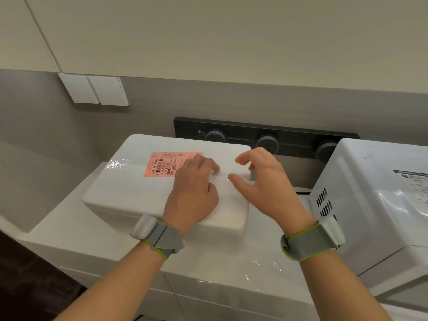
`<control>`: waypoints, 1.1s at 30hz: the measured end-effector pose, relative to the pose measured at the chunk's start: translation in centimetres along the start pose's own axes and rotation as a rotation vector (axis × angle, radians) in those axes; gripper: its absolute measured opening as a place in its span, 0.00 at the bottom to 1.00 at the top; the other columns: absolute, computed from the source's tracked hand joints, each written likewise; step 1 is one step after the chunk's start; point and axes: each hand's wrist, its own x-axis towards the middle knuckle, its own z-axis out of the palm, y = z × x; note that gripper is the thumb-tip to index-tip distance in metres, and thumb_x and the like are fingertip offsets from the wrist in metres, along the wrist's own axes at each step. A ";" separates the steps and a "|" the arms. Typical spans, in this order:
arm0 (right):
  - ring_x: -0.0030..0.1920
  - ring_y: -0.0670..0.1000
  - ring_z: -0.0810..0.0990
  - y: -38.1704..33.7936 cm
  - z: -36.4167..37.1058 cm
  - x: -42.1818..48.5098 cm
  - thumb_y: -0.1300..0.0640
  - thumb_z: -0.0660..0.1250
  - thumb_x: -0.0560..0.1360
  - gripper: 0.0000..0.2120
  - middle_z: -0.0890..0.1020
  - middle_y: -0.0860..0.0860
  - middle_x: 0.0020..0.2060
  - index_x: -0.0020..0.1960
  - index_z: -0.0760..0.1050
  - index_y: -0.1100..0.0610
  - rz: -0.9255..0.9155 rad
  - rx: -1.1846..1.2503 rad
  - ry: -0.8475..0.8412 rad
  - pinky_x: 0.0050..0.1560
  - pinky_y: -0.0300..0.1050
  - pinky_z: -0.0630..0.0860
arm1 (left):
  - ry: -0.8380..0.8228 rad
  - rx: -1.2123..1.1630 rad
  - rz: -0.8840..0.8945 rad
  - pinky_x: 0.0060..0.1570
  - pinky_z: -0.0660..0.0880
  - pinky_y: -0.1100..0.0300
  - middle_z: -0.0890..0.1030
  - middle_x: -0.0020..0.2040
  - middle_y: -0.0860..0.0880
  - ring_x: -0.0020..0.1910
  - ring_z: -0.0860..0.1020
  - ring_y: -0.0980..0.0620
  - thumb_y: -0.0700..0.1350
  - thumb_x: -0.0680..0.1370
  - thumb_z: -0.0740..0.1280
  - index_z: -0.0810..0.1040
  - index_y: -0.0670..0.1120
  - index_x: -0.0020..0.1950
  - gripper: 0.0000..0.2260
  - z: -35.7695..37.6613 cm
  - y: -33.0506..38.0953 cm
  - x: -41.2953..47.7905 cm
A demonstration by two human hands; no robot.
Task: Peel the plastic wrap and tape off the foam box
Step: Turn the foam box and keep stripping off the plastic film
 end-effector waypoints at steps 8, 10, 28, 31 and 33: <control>0.58 0.46 0.71 0.4 0.3 1.2 0.44 0.71 0.75 0.17 0.72 0.42 0.57 0.62 0.76 0.45 -0.099 -0.074 -0.177 0.59 0.41 0.70 | -0.015 -0.011 -0.004 0.61 0.67 0.51 0.74 0.58 0.50 0.60 0.70 0.48 0.42 0.69 0.54 0.75 0.48 0.58 0.20 -0.2 0.1 -0.1; 0.57 0.46 0.71 0.8 0.3 1.5 0.47 0.71 0.76 0.14 0.72 0.42 0.56 0.61 0.77 0.46 -0.098 -0.036 -0.195 0.59 0.41 0.70 | -0.019 -0.011 -0.005 0.61 0.66 0.51 0.74 0.59 0.50 0.60 0.69 0.48 0.41 0.70 0.54 0.75 0.48 0.59 0.20 -0.1 0.0 0.0; 0.61 0.52 0.76 0.3 2.6 -0.2 0.49 0.60 0.81 0.24 0.74 0.48 0.66 0.75 0.58 0.43 0.421 0.454 -0.166 0.55 0.47 0.74 | -0.006 0.048 0.056 0.58 0.70 0.51 0.76 0.57 0.49 0.56 0.72 0.48 0.41 0.71 0.56 0.76 0.46 0.59 0.19 -0.6 -0.6 0.0; 0.62 0.52 0.77 -0.5 3.3 0.6 0.50 0.63 0.80 0.28 0.75 0.45 0.65 0.77 0.57 0.43 0.432 0.499 -0.211 0.60 0.52 0.77 | -0.004 0.069 0.067 0.58 0.71 0.51 0.76 0.57 0.49 0.56 0.72 0.47 0.39 0.71 0.58 0.76 0.45 0.59 0.18 -1.8 -2.3 -0.1; 0.63 0.52 0.77 -1.5 4.3 1.4 0.50 0.63 0.80 0.29 0.76 0.46 0.66 0.77 0.57 0.43 0.437 0.537 -0.242 0.64 0.57 0.77 | -0.010 0.070 0.052 0.60 0.70 0.52 0.76 0.58 0.49 0.58 0.72 0.47 0.37 0.72 0.59 0.76 0.45 0.59 0.17 -2.8 -4.0 0.1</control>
